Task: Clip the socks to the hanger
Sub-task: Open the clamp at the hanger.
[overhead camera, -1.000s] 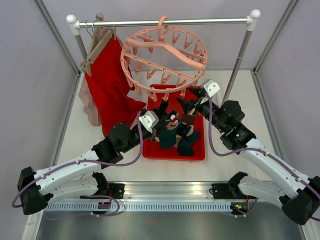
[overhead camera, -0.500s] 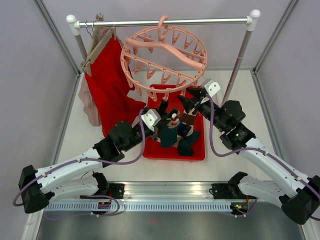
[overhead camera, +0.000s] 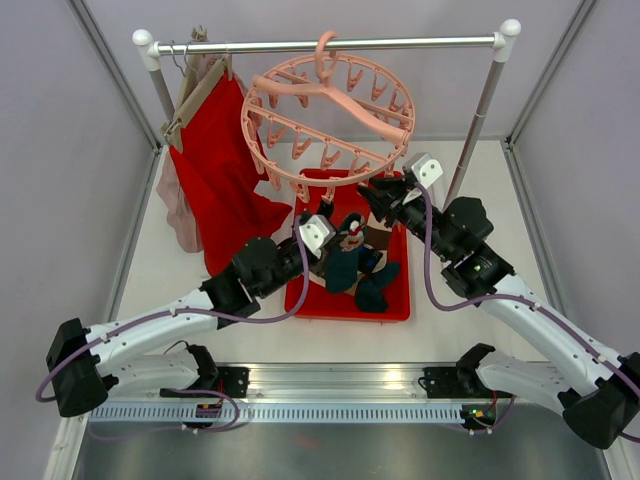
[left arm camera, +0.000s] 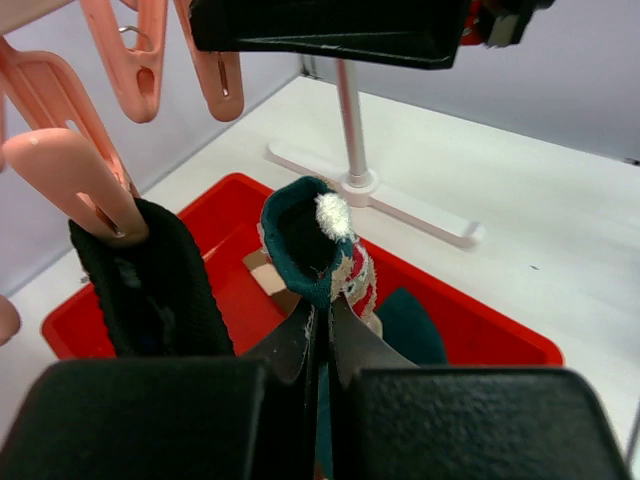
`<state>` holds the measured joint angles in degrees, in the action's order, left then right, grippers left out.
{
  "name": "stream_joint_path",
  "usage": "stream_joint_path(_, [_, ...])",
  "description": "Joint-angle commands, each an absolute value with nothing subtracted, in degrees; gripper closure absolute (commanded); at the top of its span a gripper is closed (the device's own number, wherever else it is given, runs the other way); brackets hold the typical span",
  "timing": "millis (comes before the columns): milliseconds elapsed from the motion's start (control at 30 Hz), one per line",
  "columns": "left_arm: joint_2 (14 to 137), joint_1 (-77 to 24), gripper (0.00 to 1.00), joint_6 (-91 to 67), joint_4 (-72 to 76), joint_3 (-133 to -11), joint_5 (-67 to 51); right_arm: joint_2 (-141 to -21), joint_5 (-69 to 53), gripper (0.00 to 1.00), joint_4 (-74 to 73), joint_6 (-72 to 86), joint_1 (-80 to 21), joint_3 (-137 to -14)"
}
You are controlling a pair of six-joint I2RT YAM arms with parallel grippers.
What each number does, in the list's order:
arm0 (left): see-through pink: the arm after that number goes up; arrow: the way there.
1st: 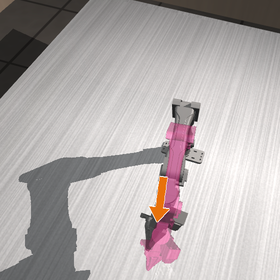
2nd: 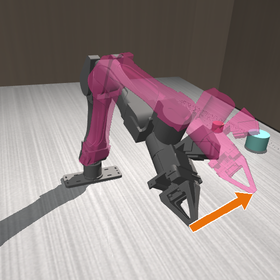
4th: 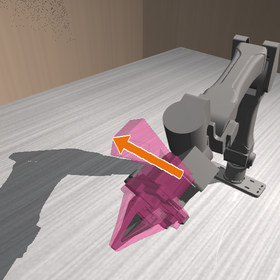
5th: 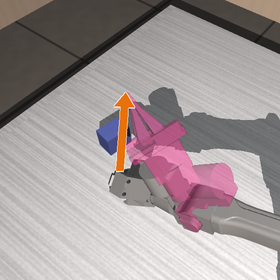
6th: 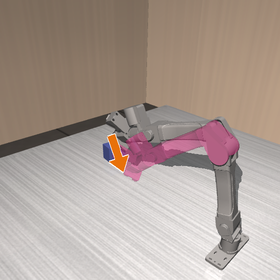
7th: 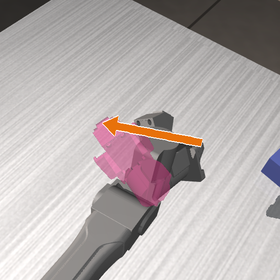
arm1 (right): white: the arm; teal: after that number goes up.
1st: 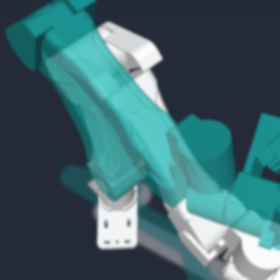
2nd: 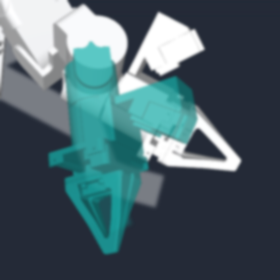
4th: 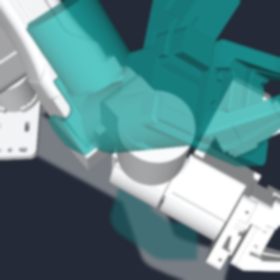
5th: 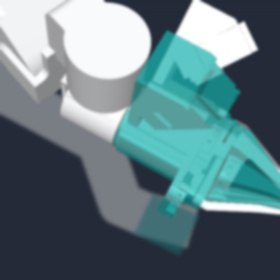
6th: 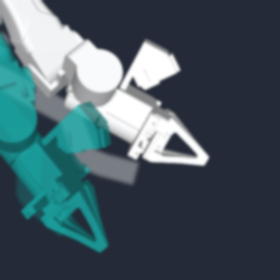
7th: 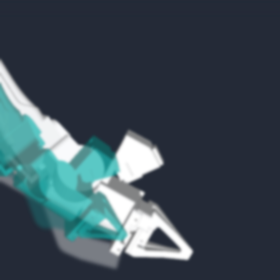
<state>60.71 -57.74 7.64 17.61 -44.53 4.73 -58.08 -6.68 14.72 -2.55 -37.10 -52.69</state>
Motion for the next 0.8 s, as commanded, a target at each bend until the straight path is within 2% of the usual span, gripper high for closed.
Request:
stream_joint_path(0, [61.79, -57.92, 0.98, 13.53, 23.46, -46.76, 8.26, -58.27, -7.65, 0.83, 14.07, -0.53, -36.91, -56.34])
stream_joint_path(67, [62.49, -57.92, 0.98, 15.46, 24.43, -46.85, 9.49, -58.53, -7.21, 0.9, 13.1, -0.18, -36.91, -56.95])
stream_joint_path(267, [63.81, -58.8, 0.98, 21.62, 30.84, -45.62, 13.71, -58.71, -6.42, 0.98, 10.81, 1.76, -37.0, -58.01])
stream_joint_path(767, [67.06, -59.76, 0.98, 24.08, 33.75, -45.79, 16.0, -58.54, -4.92, 1.0, 7.39, 2.72, -36.91, -60.21])
